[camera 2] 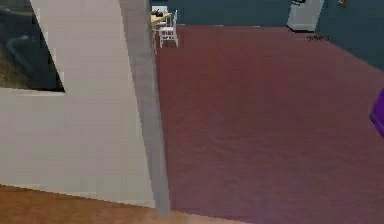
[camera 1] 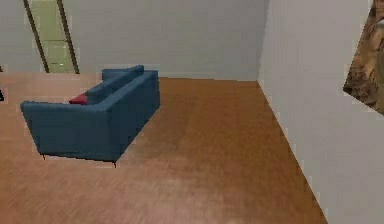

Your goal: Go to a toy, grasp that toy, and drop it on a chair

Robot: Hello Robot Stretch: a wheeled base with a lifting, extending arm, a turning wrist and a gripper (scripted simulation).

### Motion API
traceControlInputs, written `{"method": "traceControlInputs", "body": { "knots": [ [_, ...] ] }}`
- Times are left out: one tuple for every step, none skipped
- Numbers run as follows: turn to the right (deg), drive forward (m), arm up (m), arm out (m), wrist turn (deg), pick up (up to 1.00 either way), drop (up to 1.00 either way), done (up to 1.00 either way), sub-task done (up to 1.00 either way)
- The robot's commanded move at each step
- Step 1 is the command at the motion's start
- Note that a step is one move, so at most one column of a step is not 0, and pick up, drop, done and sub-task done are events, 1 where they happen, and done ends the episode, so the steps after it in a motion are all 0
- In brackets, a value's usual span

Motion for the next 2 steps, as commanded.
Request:
{"method": "traceControlInputs", "body": {
  "knots": [
    [0.0, 1.0, 0.0, 0.0, 0.0, 0.0, 0.0, 0.0, 0.0],
    [0.0, 1.0, 0.0, 0.0, 0.0, 0.0, 0.0, 0.0, 0.0]
  ]
}}
